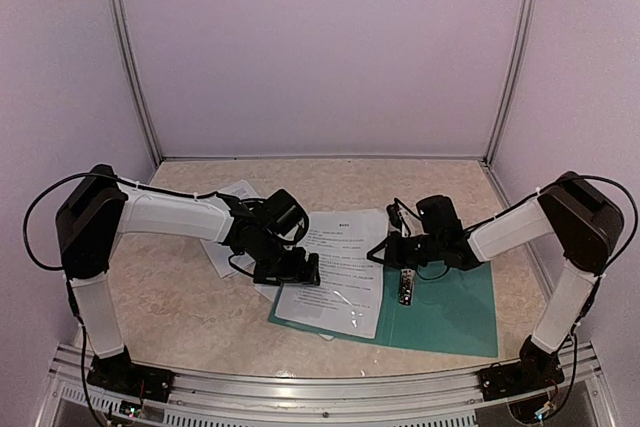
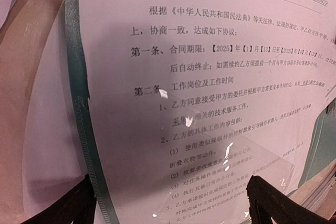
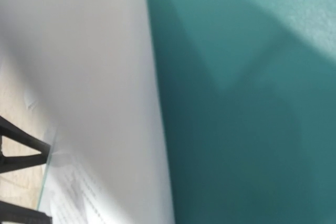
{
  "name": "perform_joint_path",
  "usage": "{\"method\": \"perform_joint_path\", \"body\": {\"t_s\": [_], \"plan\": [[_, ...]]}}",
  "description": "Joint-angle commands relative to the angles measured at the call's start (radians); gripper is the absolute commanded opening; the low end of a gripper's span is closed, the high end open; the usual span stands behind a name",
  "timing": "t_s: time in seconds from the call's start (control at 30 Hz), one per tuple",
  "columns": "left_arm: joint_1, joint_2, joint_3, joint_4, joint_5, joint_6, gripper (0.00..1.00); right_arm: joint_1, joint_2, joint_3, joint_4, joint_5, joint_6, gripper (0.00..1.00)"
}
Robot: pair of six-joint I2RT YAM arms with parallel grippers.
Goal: Put the files into the folder
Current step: Insert the folder to form pockets on the folder.
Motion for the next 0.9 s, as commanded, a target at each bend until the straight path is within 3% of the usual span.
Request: {"method": "perform_joint_path", "body": {"t_s": [0.0, 0.87], "plan": [[-0.004, 0.006, 0.023, -0.023, -0.024, 0.003, 0.97, 0.012, -0.029, -0.027, -0.007, 0.005, 0.005, 0.0], [-0.006, 0.015, 0.034, -0.024, -0.027, 0.009, 0.97, 0.039, 0.039, 0.026, -0.021, -0.051, -0.033, 0.0]]}}
